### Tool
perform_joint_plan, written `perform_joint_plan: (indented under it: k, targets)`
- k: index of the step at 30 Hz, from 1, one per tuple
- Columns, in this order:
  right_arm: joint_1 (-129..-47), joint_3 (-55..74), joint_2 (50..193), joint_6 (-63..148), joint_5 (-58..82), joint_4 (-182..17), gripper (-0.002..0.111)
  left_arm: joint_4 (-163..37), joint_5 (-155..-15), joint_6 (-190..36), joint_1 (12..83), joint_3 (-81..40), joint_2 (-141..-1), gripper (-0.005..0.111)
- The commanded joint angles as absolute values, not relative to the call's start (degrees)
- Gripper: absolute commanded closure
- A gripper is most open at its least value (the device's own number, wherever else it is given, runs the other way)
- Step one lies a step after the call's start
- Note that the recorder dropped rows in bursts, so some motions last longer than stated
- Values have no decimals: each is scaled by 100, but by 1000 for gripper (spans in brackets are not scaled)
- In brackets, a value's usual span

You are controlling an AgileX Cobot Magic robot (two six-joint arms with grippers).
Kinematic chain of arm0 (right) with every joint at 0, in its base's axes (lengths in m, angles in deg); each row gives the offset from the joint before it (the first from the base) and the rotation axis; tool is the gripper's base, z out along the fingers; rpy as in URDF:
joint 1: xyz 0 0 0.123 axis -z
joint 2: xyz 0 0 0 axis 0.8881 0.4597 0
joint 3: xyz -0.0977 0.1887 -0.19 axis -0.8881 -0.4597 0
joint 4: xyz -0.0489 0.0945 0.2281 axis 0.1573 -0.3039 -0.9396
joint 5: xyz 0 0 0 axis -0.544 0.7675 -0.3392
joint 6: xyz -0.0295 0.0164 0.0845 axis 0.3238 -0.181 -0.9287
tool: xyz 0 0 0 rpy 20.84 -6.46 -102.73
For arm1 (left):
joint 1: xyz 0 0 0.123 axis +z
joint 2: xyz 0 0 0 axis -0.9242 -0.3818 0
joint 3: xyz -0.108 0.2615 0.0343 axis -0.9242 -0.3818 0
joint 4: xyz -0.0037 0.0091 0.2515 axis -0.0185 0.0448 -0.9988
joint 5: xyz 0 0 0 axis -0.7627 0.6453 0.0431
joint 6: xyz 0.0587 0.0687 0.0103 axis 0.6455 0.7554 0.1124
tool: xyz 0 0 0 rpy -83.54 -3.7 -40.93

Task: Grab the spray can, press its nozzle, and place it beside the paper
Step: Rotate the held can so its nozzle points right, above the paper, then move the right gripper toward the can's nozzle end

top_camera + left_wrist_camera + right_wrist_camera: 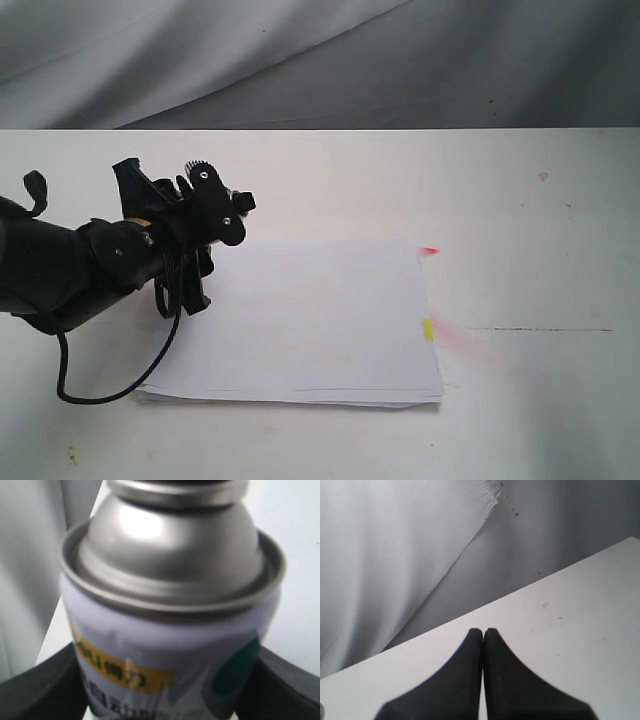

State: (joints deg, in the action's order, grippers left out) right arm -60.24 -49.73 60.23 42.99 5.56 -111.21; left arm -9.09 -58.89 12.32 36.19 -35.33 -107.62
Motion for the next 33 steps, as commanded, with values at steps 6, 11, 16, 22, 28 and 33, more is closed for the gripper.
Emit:
perform_joint_plan:
  k: [6,11,16,22,28,33]
  targets:
    - [-5980,-2133,8311,5787,-1552,-11626,108,-921,-5635,1252,3598,-3501,-10702,107]
    - [-5980,-917,10151,7897,-2813,-13638,108,-921,-5650,1251,3598,-3501,-10702,107]
    - [-5980,-22,11928,9699,-3892,-15031,108,-921,-5650,1251,3598,-3501,-10702,107]
    - [-6215,616,13528,10589,-4027,-15207,108,-921,-5650,1251,3598,-3501,-10702,107]
    - [-6901,1076,14588,11029,-3826,-14954,108,-921,-5650,1251,3598,-3501,-10702,107]
    - [-7396,1479,15345,11029,-3705,-14587,108,-1019,-5652,1399,3598,-3501,-10702,107]
